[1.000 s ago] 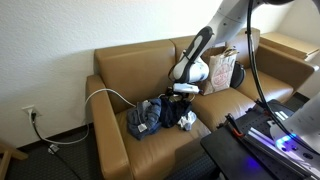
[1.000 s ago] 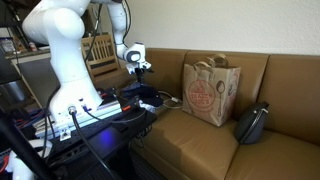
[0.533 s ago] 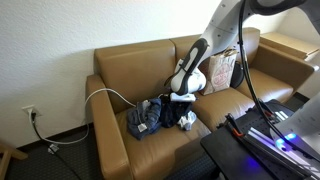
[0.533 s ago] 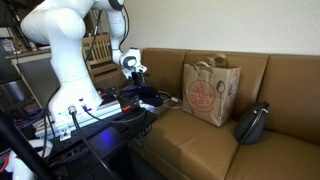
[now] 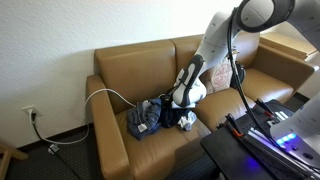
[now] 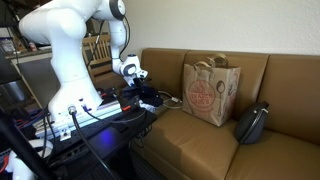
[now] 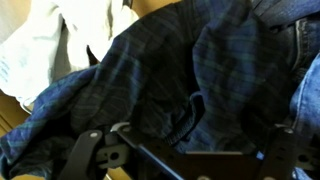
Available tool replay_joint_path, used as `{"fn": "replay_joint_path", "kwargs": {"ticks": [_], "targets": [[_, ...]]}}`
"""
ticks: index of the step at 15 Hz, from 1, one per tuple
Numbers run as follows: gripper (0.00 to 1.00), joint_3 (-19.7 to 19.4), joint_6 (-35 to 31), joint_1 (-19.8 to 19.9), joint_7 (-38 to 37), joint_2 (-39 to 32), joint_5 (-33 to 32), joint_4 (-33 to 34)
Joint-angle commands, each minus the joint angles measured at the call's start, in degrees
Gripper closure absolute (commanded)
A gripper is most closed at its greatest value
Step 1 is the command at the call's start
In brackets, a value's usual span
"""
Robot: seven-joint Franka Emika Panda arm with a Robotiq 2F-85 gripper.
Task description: Place the white fabric and the black fabric in the bag
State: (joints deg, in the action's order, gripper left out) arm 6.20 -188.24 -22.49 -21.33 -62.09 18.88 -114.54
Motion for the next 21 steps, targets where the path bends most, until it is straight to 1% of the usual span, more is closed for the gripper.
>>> {"fn": "replay_joint_path", "kwargs": {"ticks": [1,2,3,6,7,9,13,14,15,17,19,21], "targets": [[0.00,-0.2,-4.3,-1.2,1.1,-4.1,-0.3,4.3],[0.25,-0.1,-4.8,-1.2,1.3,-4.9,-0.4,5.2],[0.26,-0.1,-4.8,-1.3,1.4,-5.7,-0.3,6.3],[0.48,0.8,-4.4,-0.1,1.3,-7.0,-0.1,7.9],[0.54,1.0,-4.4,0.4,1.2,-7.2,-0.1,8.1],[0.69,1.2,-4.6,1.2,1.2,-7.5,0.0,8.6],[0.97,2.8,-4.5,3.7,0.9,-6.9,0.1,8.8],[0.99,2.9,-2.8,4.3,0.5,-6.1,0.5,8.3],[1.00,3.7,-1.2,5.6,0.7,-5.1,0.3,7.6],[1.00,7.1,0.9,10.1,1.3,-3.0,-0.7,5.6],[1.00,12.1,5.8,16.6,2.0,-1.2,-1.3,4.0],[1.00,16.0,9.3,22.0,2.8,1.1,-0.5,2.2]]}}
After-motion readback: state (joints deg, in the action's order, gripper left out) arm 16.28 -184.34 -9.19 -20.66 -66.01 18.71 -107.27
